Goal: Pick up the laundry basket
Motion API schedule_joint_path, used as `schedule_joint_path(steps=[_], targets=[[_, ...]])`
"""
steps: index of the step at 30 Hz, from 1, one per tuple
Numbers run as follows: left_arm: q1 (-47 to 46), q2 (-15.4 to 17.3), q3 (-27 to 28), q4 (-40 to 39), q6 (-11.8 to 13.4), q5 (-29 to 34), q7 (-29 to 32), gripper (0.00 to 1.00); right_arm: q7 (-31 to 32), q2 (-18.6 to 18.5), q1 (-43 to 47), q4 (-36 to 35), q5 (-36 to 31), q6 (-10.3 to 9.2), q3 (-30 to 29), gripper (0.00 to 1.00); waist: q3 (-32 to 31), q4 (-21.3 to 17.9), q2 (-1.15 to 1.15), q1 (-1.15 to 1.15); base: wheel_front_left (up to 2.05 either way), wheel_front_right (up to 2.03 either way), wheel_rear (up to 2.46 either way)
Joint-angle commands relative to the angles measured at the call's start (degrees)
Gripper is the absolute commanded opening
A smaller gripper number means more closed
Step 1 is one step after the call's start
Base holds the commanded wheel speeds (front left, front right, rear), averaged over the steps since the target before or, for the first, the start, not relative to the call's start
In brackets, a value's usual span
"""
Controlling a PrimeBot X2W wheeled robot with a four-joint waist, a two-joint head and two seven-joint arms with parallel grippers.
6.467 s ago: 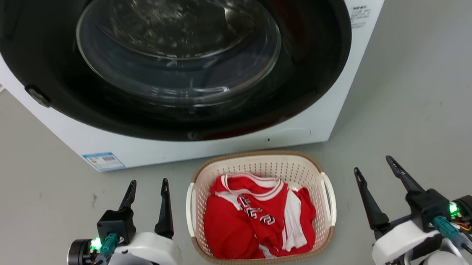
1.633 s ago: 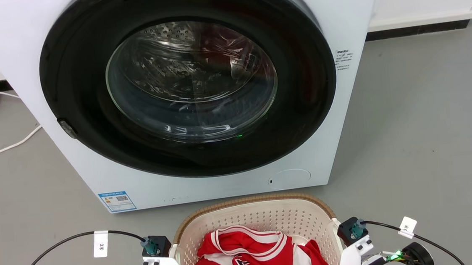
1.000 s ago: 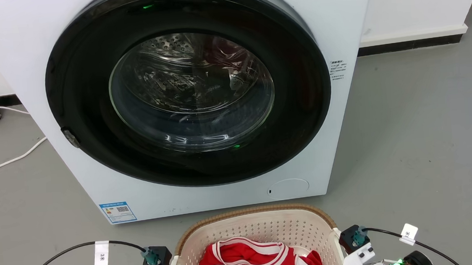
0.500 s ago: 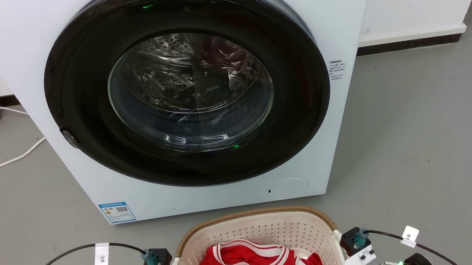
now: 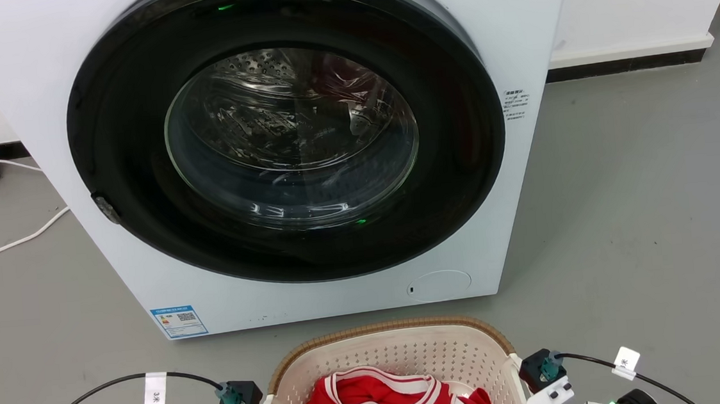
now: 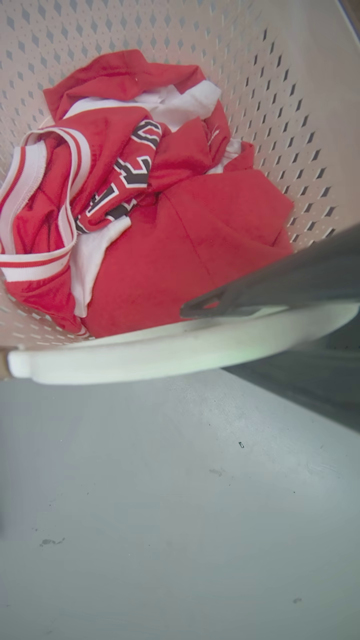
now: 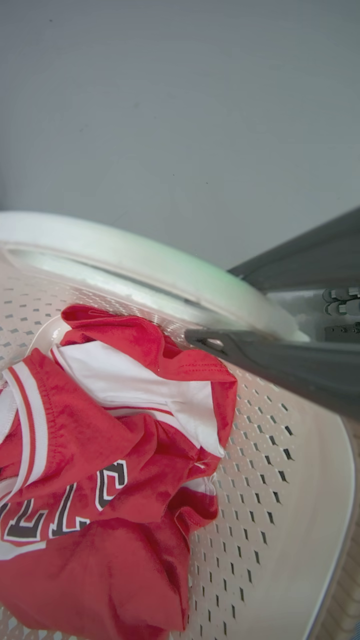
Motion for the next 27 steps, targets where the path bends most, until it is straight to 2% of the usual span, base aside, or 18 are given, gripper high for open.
schedule_joint_path(steps=[1,27], targets=[[-1.0,-0.5,-0.3,-0.5,-0.7,-0.2,-0.4,0.00,-0.3,0.5,-0.1,-0.2,0.1,0.19,0.5,0.00,0.0,0.0,0.00,0.00,0.00,0.00,0.00],[-1.7,-0.5,-3.4,-0.1,-0.7,-3.4,-1.4,0.00,-0.7,0.3,-0.6,0.4,3.4,0.20,3.5,0.00,0.1,0.0,0.00,0.00,0.00,0.00,0.00]])
